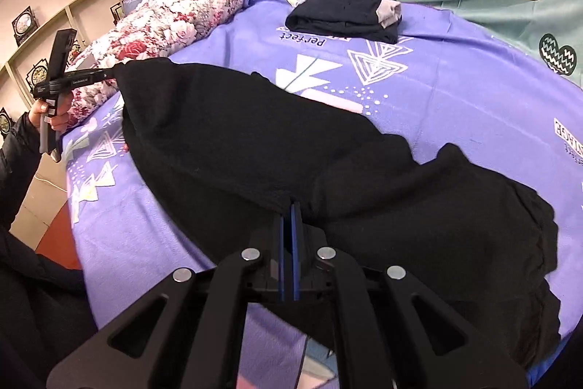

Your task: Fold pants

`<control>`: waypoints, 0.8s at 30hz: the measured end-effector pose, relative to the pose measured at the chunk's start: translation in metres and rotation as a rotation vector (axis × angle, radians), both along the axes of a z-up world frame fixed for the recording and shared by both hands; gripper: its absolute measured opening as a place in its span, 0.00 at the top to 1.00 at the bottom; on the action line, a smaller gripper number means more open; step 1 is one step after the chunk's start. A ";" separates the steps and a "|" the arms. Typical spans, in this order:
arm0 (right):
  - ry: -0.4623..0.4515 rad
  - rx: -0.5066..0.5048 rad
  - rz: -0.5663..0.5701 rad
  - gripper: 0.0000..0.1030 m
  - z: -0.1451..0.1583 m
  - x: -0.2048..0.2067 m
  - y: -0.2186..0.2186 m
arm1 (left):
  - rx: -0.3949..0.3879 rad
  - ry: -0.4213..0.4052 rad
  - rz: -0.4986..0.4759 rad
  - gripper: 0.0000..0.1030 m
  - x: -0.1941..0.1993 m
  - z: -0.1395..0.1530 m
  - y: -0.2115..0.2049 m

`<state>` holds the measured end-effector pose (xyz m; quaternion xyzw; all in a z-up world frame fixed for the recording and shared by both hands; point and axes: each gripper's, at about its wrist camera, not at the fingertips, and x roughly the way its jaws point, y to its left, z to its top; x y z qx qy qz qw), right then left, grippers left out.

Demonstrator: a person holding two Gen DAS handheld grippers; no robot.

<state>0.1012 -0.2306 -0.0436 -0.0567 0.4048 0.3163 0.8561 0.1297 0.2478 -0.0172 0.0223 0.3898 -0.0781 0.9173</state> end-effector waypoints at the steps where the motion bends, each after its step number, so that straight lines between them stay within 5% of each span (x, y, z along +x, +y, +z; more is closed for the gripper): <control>1: -0.003 -0.006 0.004 0.97 0.001 -0.006 -0.001 | 0.005 0.000 -0.001 0.92 -0.001 0.001 0.001; 13: 0.080 -0.048 0.069 0.97 -0.034 -0.032 0.018 | 0.040 0.094 0.021 0.91 -0.002 -0.029 0.013; 17: 0.141 -0.058 0.062 0.91 -0.048 -0.029 0.021 | 0.142 0.193 0.074 0.75 0.001 -0.053 0.020; 19: 0.138 -0.080 0.067 0.88 -0.053 -0.030 0.026 | 0.125 0.235 0.107 0.75 0.000 -0.061 0.028; 21: 0.147 -0.063 0.081 0.76 -0.051 -0.033 0.027 | 0.063 0.241 0.131 0.61 -0.007 -0.057 0.035; 23: 0.144 -0.068 0.097 0.64 -0.047 -0.036 0.026 | 0.055 0.204 0.145 0.25 -0.016 -0.047 0.035; 24: 0.137 -0.070 0.098 0.64 -0.044 -0.037 0.025 | 0.066 0.172 0.154 0.24 -0.022 -0.039 0.033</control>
